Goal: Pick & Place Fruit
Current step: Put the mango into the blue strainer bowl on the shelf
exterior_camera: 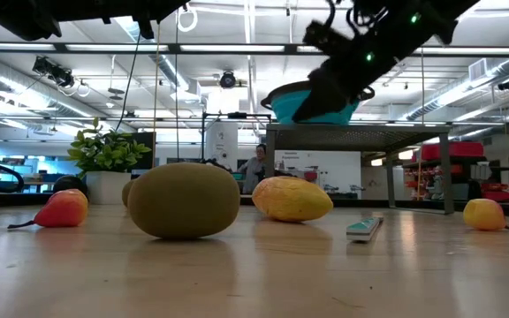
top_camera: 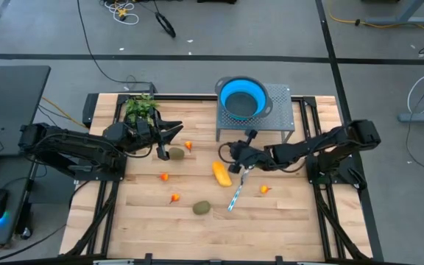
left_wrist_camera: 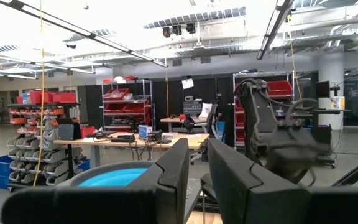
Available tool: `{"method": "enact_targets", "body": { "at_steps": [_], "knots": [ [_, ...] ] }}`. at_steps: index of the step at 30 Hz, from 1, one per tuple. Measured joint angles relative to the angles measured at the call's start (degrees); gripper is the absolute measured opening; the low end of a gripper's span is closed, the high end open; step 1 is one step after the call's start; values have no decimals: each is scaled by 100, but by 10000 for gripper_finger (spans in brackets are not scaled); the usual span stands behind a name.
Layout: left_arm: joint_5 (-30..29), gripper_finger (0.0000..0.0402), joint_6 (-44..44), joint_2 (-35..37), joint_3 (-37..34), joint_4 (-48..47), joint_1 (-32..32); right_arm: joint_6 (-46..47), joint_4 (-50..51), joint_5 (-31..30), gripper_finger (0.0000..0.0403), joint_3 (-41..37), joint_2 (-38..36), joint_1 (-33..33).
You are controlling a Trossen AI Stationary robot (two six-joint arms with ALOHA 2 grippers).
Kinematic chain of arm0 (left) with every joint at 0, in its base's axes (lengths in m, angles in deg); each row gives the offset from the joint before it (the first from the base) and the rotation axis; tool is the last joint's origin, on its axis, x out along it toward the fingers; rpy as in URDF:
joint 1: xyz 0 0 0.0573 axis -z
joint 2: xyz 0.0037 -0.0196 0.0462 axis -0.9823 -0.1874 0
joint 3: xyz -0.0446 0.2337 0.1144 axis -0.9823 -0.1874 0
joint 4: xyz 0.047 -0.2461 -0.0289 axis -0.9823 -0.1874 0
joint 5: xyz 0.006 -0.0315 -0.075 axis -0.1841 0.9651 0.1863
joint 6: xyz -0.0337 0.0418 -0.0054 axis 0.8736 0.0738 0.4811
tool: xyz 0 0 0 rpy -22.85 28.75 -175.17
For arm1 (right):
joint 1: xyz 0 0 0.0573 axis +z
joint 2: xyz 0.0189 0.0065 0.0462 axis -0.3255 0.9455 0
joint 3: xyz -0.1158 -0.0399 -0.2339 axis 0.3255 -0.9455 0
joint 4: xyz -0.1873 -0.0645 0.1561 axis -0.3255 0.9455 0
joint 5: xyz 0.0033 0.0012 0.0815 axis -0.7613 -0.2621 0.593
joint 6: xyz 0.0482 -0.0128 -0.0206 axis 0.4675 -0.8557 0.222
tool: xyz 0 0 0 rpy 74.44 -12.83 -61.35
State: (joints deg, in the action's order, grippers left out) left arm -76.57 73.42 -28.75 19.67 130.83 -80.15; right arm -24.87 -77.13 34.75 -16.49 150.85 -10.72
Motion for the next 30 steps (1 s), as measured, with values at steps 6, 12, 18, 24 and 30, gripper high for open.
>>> {"method": "enact_targets", "body": {
  "at_steps": [6, 12, 18, 24, 30],
  "knots": [
    [0, 71, 1, -2, -1, 2, 0, 649, -128, 1923, 3, 117, -167, 21],
    [0, 71, 109, -2, -2, 9, 0, 1881, 100, 3245, 54, 123, 163, -67],
    [0, 71, 109, -2, -2, 4, 0, 2219, 254, 3094, 132, 123, 542, 79],
    [0, 71, 84, -2, -2, 0, 0, 2371, 233, 2918, 196, 123, 568, 129],
    [0, 71, 81, -1, -2, 5, 0, 2645, 205, 2590, 242, 123, 787, 170]
  ]
}}
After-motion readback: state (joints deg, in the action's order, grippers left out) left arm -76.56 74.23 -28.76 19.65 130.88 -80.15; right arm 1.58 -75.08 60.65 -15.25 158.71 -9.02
